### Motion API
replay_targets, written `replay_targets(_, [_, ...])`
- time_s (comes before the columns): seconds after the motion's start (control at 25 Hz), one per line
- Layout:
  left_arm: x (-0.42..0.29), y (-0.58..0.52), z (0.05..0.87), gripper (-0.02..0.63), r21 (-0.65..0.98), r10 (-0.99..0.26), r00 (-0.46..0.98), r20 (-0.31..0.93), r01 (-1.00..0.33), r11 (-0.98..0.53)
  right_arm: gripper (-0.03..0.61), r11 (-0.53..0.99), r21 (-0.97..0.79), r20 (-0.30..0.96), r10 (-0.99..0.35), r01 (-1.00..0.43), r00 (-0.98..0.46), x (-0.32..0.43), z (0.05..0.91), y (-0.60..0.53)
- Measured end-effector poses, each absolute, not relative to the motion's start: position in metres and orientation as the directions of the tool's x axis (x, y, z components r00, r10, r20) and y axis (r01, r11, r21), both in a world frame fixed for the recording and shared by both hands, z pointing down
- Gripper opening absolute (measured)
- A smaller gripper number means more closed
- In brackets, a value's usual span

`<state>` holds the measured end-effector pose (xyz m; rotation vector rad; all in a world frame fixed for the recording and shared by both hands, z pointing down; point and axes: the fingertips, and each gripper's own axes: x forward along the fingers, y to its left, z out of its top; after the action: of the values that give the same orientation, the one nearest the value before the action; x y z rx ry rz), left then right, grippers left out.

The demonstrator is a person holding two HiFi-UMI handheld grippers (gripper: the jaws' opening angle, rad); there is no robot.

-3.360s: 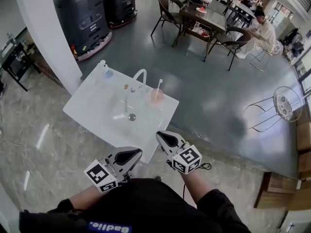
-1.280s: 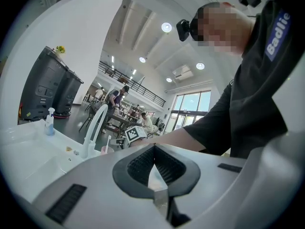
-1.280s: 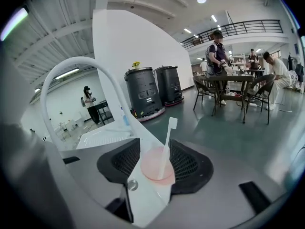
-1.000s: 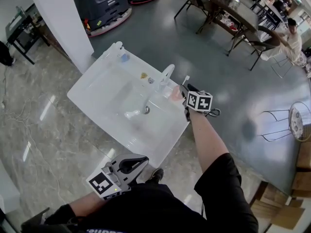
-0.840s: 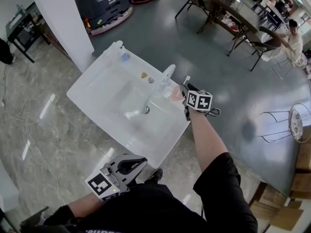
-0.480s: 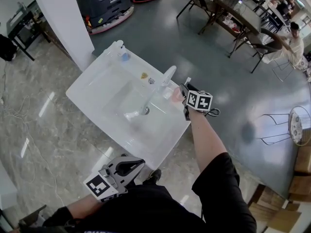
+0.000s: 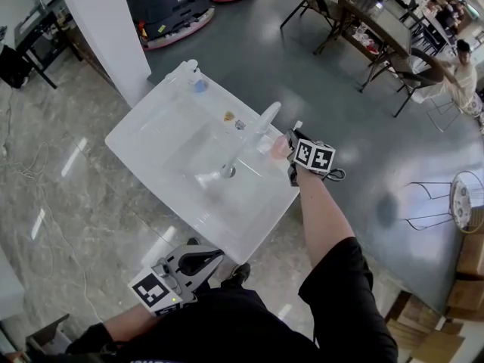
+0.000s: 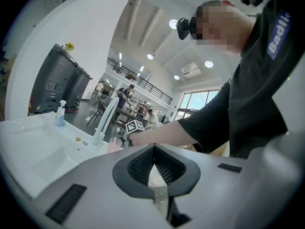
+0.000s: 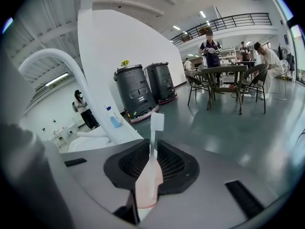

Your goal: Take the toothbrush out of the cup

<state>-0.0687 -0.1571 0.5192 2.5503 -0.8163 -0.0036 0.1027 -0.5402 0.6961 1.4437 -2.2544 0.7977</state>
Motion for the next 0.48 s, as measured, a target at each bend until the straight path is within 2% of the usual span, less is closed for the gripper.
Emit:
replay_targets(0.16, [-0.073,-0.154,0.523,-0.002,0.415,-0.554,0.820,0.145,-0.558,-0.718,0.032,0.320,-0.269,0.556,-0.718,-0.908,-0.418,0.102,0.694,-0.542])
replay_targets(0.48, [-0.076,-0.151,0.521,-0.002,0.412,-0.555,0.820,0.143,-0.559,-0.720,0.025,0.311,-0.278,0.533,-0.737,-0.909,-0.416,0.102,0.683,-0.541])
